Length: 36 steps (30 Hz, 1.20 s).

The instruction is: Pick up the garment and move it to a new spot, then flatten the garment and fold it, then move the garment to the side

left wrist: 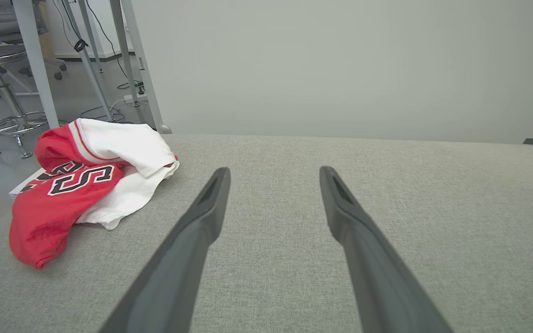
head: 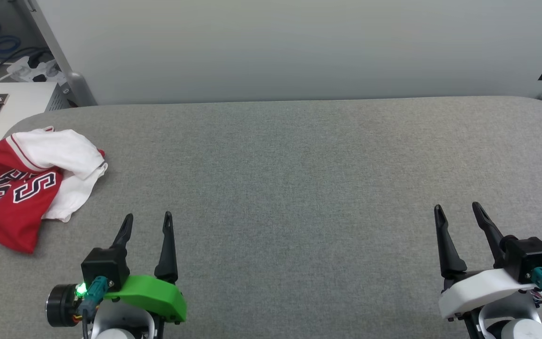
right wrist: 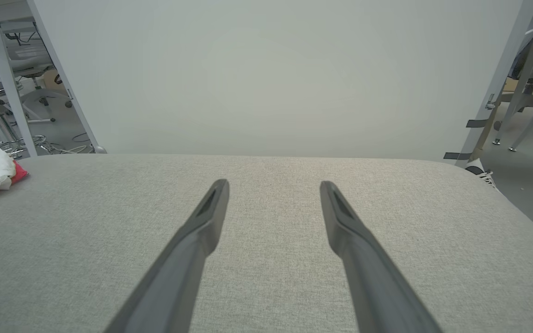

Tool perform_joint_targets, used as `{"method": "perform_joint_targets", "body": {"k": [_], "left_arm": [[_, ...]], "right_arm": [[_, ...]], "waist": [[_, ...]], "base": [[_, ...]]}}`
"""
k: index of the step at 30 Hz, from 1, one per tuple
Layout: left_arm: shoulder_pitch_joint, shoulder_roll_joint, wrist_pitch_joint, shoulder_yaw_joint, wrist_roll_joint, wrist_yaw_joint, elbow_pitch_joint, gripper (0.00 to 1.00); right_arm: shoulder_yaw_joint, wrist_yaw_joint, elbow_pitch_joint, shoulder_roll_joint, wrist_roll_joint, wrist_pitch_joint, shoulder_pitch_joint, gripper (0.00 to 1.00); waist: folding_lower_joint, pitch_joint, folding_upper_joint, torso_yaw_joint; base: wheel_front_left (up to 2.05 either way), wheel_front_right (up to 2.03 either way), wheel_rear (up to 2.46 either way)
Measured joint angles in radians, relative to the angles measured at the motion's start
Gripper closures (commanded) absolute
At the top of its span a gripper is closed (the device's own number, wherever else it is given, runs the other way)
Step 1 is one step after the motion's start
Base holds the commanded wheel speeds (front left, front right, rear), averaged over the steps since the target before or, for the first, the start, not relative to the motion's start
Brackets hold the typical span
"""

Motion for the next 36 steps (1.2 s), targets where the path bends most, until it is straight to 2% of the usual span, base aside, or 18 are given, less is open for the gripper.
{"method": "perform_joint_targets", "body": {"k": [22,36], "left_arm": [[0.0,0.0,-0.049,-0.018,-0.036,-0.016,0.004,0.0],[0.0,0.0,-0.077,-0.035,-0.062,-0.026,0.039,0.0]], "right_arm": [[-0.003,0.0,-0.011,0.0,0.018,-0.045,0.0,0.0],[-0.004,0.0,0.043,0.0,0.032,-0.076,0.0,0.0]], "waist": [[0.0,0.004,0.0,0.003],[0.0,-0.001,0.0,0.007]], "base": [[0.0,0.0,0.0],[0.0,0.0,0.0]]}}
